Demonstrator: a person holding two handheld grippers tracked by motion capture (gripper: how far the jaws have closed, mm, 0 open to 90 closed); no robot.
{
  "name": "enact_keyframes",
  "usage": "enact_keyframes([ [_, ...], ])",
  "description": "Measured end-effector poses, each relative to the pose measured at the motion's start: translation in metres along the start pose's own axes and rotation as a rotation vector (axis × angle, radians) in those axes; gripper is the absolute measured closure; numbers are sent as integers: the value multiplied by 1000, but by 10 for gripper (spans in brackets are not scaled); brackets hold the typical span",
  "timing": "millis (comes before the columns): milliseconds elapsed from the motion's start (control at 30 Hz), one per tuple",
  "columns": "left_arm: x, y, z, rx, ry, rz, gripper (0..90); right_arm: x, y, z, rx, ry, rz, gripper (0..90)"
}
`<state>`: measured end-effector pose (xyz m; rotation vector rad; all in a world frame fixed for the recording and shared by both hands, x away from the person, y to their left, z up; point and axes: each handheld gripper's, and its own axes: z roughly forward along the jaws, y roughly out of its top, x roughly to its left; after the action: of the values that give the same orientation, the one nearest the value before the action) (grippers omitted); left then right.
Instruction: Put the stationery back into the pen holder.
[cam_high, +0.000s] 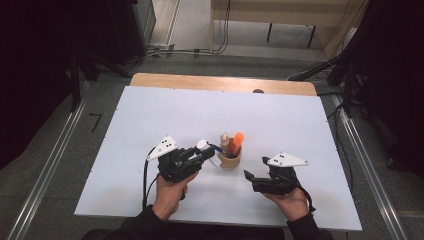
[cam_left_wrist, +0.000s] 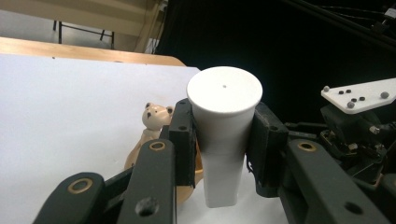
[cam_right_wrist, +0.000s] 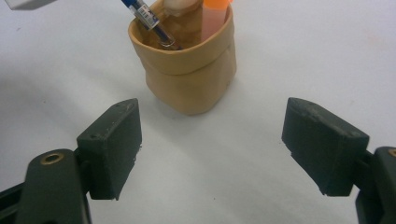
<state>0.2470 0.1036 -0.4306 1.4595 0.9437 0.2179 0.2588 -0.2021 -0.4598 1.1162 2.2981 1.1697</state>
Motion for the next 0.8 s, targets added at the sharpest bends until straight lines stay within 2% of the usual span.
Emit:
enact_keyframes([
  [567,1,10,8,-17,4,6,672,-12,-5,-6,0,-28,30,181],
  [800,-3,16,15,-22,-4,11,672,-16,-6,-8,-1,-38,39,181],
])
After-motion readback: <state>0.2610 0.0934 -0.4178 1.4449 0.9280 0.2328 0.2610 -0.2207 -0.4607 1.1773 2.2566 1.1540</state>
